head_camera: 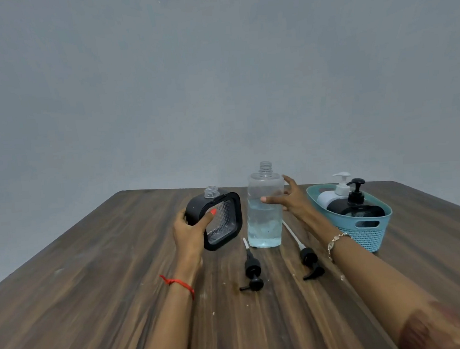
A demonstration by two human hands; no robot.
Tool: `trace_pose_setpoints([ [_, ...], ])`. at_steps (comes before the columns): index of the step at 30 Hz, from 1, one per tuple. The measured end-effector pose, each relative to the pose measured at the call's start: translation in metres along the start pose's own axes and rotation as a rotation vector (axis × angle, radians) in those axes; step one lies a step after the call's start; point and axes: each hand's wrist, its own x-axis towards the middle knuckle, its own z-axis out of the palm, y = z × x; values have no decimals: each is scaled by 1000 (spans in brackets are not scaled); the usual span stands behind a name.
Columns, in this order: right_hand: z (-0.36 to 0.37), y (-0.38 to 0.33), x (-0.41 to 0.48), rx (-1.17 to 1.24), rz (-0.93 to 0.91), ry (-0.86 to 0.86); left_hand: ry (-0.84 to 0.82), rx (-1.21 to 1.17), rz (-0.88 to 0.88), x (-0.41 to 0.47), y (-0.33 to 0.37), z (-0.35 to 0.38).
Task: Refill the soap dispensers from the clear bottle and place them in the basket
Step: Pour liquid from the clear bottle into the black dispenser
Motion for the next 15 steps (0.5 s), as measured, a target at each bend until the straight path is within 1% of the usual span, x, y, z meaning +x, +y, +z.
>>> trace_pose_setpoints([
  [2, 1, -1, 4, -8, -48, -88, -23, 36, 23, 9, 2, 6],
  [4, 7, 1, 4, -42, -91, -85, -36, 48, 42, 18, 3, 10],
  [7, 13, 11, 4, -101, -107, 43, -45, 48, 67, 24, -3, 14],
  [10, 19, 11, -3, -37, -137, 136, -44, 67, 71, 23, -9, 17],
  [15, 25, -2, -16, -161, -260, 261, -31, 132, 74, 20, -12, 17],
])
